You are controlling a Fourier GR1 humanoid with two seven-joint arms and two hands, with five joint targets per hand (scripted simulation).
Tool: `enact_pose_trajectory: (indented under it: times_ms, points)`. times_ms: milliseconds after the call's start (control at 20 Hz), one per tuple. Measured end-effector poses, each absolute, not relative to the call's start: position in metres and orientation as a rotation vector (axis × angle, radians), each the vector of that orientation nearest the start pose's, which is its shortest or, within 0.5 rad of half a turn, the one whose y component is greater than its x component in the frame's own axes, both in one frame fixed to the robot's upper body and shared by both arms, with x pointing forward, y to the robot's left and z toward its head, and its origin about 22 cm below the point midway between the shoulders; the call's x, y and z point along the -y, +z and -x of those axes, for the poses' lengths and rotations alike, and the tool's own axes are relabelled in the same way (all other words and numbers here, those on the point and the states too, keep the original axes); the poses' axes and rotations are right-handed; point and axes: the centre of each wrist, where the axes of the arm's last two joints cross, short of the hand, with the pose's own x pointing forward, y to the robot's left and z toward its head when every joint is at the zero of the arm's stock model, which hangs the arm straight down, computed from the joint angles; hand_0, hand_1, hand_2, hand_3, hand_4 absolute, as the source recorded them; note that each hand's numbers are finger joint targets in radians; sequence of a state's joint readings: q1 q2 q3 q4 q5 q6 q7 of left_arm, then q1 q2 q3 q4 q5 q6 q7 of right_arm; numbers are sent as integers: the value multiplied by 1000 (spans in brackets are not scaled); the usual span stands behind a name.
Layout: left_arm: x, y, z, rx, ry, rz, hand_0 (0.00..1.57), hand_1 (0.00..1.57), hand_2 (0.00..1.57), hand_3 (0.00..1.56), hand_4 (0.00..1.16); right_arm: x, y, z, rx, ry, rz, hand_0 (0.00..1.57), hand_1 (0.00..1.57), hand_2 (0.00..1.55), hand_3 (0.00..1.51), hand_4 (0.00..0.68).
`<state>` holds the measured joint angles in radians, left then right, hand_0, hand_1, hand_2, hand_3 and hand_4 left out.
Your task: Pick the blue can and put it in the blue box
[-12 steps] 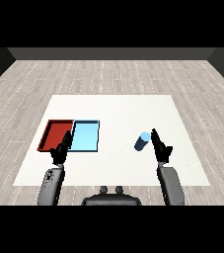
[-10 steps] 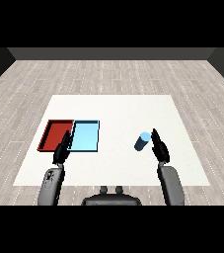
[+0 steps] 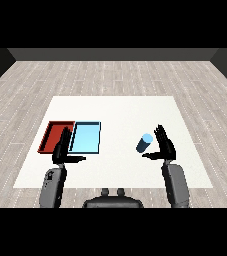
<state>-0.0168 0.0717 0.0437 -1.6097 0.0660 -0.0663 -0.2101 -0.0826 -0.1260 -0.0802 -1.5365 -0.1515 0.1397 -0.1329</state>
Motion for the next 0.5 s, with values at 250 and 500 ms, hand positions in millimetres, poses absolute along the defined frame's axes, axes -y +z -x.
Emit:
enact_pose_trajectory:
  times_ms: [250, 500]
  points:
    - [-254, 9, -246, 1894, -17, 59, 0, 0, 0, 0, 0, 276, 9, -263, 1798, 48, -156, 0, 0, 0, 0, 0]
    - [-258, 11, -247, 1910, -15, 63, 0, 0, 0, 0, 0, 282, -1, -261, 1811, 45, -166, 0, 0, 0, 0, 0]
